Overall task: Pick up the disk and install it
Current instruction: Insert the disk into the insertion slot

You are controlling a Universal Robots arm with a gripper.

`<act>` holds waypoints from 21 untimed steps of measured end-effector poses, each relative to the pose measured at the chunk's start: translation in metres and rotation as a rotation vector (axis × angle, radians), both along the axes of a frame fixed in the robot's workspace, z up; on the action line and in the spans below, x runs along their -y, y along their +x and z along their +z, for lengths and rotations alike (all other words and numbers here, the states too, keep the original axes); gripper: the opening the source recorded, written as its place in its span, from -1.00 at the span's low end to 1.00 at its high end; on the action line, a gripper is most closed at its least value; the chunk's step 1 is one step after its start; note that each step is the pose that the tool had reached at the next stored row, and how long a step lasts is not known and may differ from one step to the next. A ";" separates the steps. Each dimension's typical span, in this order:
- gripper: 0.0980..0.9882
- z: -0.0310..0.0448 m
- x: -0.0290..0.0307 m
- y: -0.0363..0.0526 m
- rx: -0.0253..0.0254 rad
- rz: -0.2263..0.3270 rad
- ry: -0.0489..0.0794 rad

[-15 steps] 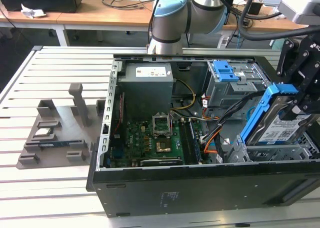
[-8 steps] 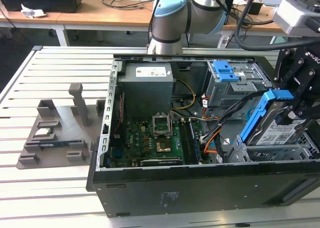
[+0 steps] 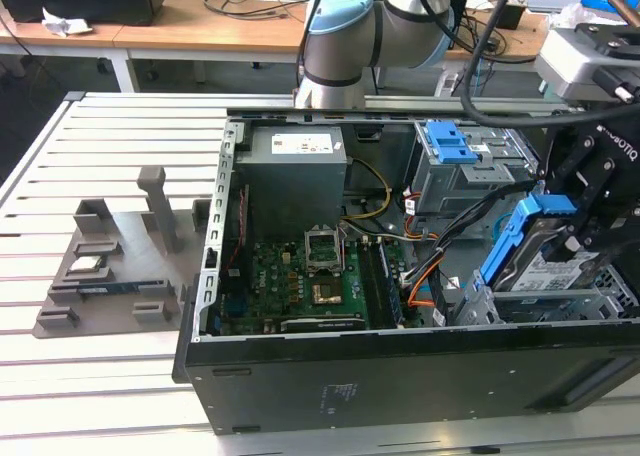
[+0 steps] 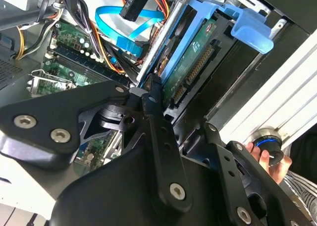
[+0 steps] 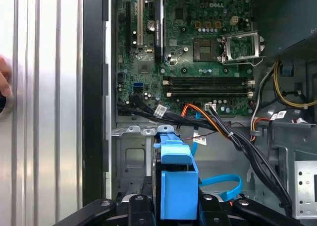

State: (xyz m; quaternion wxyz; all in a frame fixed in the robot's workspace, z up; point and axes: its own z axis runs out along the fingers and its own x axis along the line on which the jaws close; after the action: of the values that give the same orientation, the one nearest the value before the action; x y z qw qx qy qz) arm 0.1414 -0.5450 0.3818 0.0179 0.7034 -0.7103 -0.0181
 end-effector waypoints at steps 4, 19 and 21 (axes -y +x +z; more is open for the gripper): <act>-0.40 -0.0046 0.0000 0.0000 0.0000 0.000 0.000; -0.41 -0.0050 0.0000 0.0000 0.0000 0.000 0.000; -0.69 -0.0050 0.0000 0.0000 0.0000 0.000 0.000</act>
State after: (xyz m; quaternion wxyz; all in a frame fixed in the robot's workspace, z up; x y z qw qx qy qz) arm 0.1413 -0.5450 0.3768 0.0179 0.7034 -0.7103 -0.0182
